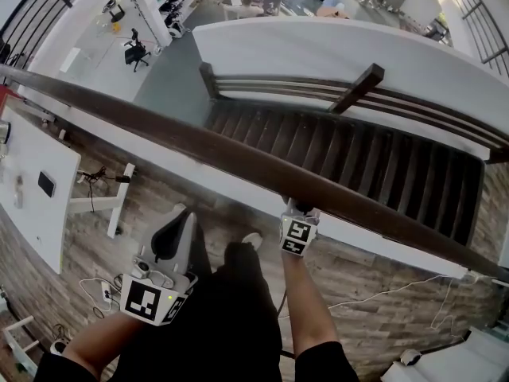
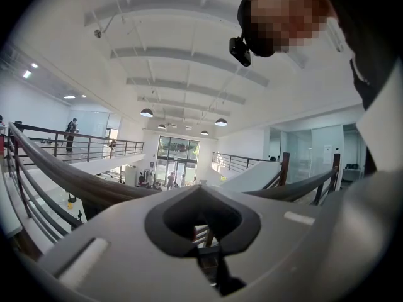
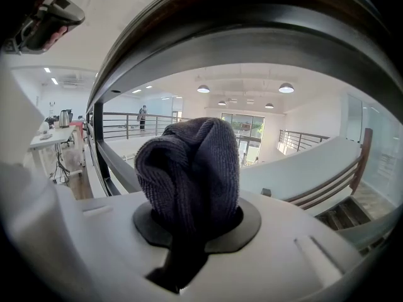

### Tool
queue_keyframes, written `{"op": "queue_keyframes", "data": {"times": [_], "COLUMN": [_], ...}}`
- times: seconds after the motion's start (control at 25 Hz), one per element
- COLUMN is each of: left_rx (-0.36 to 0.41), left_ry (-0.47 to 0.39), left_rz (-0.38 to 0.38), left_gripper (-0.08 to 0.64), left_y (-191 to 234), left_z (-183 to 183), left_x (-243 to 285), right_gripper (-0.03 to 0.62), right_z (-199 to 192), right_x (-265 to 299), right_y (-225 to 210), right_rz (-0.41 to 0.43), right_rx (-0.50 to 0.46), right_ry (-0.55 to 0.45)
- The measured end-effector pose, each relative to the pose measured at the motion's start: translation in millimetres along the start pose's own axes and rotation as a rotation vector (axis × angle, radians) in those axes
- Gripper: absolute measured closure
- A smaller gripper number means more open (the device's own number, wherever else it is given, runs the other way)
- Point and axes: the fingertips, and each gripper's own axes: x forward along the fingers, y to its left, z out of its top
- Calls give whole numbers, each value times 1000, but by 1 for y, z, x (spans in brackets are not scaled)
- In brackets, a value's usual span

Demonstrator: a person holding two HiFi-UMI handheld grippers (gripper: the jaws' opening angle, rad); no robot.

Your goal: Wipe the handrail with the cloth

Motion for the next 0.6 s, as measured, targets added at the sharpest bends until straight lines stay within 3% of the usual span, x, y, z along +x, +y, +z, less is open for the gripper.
{"op": "queue_keyframes", "data": {"times": [0.6], "left_rx": [-1], "left_ry": [5], "left_rz": [9], "left_gripper": [560], "left_y": [-16], "left_z": [-3], "left_x": [3], "right_gripper": [523], "right_z": [-7], "right_x": [-12], "right_y": [-34], "right_rz": [-25], "right_rx": [-12], "right_ry": [-21]}}
